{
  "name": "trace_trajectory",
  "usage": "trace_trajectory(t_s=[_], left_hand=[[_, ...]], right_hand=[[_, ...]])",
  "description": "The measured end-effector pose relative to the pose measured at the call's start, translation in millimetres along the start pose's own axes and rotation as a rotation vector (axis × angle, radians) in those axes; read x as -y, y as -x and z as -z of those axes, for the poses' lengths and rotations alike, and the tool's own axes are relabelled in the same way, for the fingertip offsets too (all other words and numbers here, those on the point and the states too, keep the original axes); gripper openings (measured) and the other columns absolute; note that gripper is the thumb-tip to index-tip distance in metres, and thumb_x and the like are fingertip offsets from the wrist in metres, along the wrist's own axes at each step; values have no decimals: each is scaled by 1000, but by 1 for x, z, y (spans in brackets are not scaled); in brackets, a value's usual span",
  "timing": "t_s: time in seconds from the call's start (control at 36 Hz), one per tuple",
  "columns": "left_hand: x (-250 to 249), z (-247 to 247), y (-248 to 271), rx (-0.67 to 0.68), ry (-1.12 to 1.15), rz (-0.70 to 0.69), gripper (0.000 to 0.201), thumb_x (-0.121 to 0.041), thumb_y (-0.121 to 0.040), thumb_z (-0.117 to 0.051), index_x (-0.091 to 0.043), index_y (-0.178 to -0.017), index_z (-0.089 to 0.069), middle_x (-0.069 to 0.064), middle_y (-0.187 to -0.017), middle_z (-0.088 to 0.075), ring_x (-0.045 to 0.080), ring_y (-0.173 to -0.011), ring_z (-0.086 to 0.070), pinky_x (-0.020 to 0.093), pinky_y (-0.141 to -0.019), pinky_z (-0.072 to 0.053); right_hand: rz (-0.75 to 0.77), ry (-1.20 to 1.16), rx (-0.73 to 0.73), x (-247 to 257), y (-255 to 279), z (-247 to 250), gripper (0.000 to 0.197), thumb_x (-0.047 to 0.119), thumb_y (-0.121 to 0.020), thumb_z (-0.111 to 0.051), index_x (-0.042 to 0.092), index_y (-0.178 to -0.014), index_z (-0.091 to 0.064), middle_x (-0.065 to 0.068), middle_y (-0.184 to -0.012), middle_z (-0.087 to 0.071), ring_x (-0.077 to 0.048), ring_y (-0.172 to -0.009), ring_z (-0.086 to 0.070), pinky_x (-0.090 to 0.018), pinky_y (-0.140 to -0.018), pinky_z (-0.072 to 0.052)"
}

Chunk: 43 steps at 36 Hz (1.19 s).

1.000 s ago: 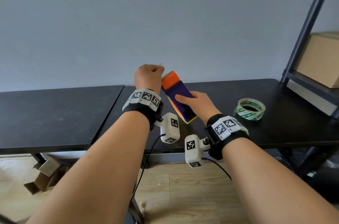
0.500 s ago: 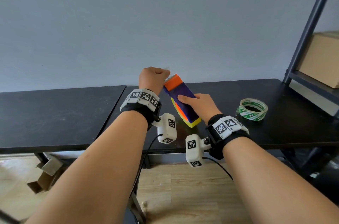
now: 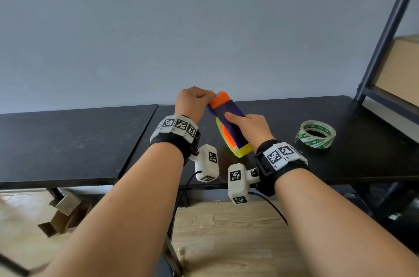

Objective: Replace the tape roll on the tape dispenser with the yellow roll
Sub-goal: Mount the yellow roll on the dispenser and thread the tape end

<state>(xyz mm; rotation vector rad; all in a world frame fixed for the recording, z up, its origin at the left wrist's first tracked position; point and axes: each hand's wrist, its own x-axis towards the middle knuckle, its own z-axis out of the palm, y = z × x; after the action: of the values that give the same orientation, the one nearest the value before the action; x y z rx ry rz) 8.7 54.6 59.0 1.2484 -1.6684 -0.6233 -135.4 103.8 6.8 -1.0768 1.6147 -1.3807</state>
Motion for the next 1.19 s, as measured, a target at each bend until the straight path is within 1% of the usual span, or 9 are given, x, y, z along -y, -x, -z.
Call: trace_trajectory(t_s=[0.08, 0.19, 0.31, 0.39, 0.5, 0.72, 0.86, 1.08, 1.19], left_hand=[[-3, -4, 4, 19, 38, -11, 21, -22, -89, -66, -7, -100, -75, 4, -100, -71, 14, -90, -61, 19, -72, -45], [-3, -5, 2, -52, 98, 9, 22, -25, -89, -65, -10, -102, -76, 4, -105, -74, 17, -98, -66, 27, -88, -49], [-1, -6, -2, -108, 96, 25, 20, -24, -92, -59, -12, -95, -76, 5, -89, -69, 19, -83, -59, 27, -80, -46], [0, -7, -2, -118, 94, 51, 24, -22, -93, -55, -10, -98, -75, 4, -85, -64, 20, -77, -54, 29, -75, -45], [3, -6, -1, -129, 60, 51, 26, -20, -94, -52, -10, -101, -75, 1, -86, -64, 21, -76, -55, 29, -72, -44], [15, -5, -1, -81, 23, 57, 27, -18, -95, -50, -10, -103, -75, 1, -87, -64, 18, -79, -55, 27, -75, -44], [25, -8, -5, -25, 0, 119, 17, -20, -90, -51, -19, -79, -64, 6, -79, -58, 21, -71, -46, 28, -67, -38], [33, -13, -11, 1, 102, 238, 36, -29, -99, -42, -18, -79, -71, -9, -70, -61, 9, -63, -50, 25, -64, -39], [40, -14, -12, 17, 76, 239, 41, -31, -99, -38, -18, -78, -71, 1, -79, -64, 15, -69, -52, 23, -61, -38]], right_hand=[[-71, -63, -56, 2, -7, 7, 30, 41, -75, -77, 13, -69, -65, -4, -75, -67, -19, -68, -63, -31, -69, -49], [-49, -21, -3, 3, -6, 8, 28, 41, -77, -75, 16, -72, -65, -3, -75, -68, -18, -70, -64, -32, -73, -50], [-54, -10, 20, 1, -4, 7, 26, 40, -80, -72, 16, -72, -64, -2, -75, -68, -19, -72, -64, -33, -75, -50], [-71, -23, 49, 3, -3, 9, 21, 36, -82, -67, 15, -78, -66, -10, -91, -72, -25, -82, -65, -39, -84, -52], [-53, 21, 52, 7, -1, 7, 23, 31, -79, -57, 9, -79, -61, -14, -90, -68, -26, -81, -60, -38, -76, -42], [104, 358, 67, 9, -13, 6, 16, 25, -86, -59, 10, -87, -63, -7, -79, -63, -25, -70, -57, -30, -60, -39], [135, 668, 36, 6, -25, 1, 12, 27, -76, -58, 18, -81, -63, -5, -77, -66, -29, -77, -63, -33, -66, -46], [88, 958, 60, -5, -42, -10, 23, 29, -71, -57, 18, -85, -71, -1, -69, -66, -23, -69, -66, -34, -70, -56], [88, 1003, 69, -8, -43, -13, 25, 34, -73, -61, 19, -92, -69, -1, -80, -69, -22, -76, -66, -33, -69, -54]])
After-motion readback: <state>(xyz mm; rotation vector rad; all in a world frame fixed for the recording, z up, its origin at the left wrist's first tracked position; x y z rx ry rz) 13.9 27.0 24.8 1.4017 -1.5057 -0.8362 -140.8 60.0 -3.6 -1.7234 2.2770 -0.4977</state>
